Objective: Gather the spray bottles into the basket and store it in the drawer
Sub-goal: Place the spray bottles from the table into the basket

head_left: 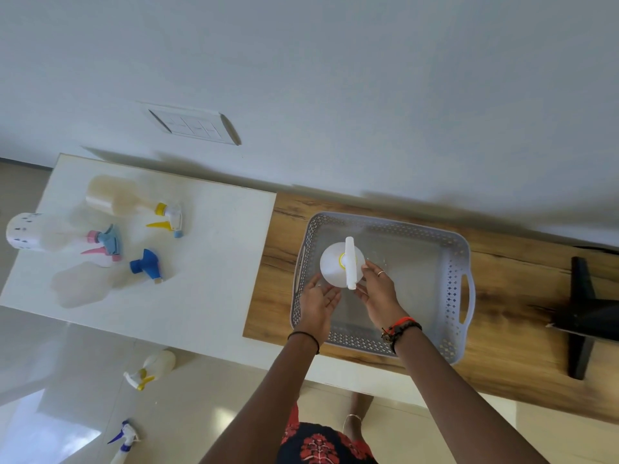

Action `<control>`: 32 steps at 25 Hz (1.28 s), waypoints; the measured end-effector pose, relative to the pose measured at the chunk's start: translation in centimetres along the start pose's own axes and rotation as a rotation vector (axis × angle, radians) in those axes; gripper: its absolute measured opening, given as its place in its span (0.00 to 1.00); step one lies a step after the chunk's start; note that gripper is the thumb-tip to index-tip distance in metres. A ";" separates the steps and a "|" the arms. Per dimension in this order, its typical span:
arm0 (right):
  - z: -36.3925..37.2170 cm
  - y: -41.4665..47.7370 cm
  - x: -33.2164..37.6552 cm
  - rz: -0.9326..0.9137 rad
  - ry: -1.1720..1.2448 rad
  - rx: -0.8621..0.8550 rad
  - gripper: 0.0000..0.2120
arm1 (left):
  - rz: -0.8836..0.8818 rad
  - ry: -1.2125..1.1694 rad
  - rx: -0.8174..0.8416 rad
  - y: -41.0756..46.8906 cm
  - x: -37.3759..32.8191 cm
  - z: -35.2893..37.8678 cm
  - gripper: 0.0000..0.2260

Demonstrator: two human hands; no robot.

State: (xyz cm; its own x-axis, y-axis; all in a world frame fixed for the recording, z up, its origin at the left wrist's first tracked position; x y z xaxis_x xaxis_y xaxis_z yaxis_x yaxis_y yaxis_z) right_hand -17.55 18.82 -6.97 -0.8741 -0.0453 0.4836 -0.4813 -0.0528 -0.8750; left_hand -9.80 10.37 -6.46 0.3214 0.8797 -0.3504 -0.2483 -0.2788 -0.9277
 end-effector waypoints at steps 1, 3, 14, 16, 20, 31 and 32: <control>0.3 0.0 0.1 -0.001 0.010 -0.005 0.18 | 0.006 -0.025 -0.003 0.1 -0.3 0.0 0.20; 1.1 0.1 0.3 -0.001 0.036 -0.015 0.18 | 0.027 -0.064 -0.003 0.2 -0.9 0.0 0.19; 4.4 0.8 2.0 -0.015 0.210 -0.045 0.18 | 0.049 -0.152 0.040 1.1 -3.4 1.7 0.19; 4.5 0.9 2.1 -0.033 0.228 -0.038 0.17 | 0.054 -0.145 0.050 1.1 -3.6 2.2 0.20; 4.2 1.0 2.4 -0.031 0.241 -0.022 0.16 | 0.066 -0.104 0.070 1.1 -4.0 2.6 0.21; 2.7 -2.9 0.3 0.037 -0.026 -0.105 0.06 | 0.260 0.161 -0.031 -3.1 -2.5 -0.2 0.09; 2.8 -3.7 0.0 0.038 -0.053 -0.097 0.08 | 0.297 0.158 -0.047 -4.0 -2.3 -0.9 0.07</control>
State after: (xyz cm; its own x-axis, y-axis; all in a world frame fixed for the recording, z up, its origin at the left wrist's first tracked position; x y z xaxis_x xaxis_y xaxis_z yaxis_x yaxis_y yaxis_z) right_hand -15.57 16.19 -3.70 -0.8885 -0.0984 0.4481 -0.4539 0.0462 -0.8899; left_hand -8.73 9.16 -2.07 0.3798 0.6883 -0.6181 -0.3109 -0.5343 -0.7860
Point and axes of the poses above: each hand's wrist, its own y-axis towards the middle knuckle, its own z-axis out of the palm, x = y × z, the point moved 2 cm from there along y, towards the middle knuckle, and after that the axes turned 1 degree about -x, right-handed, at the moved point
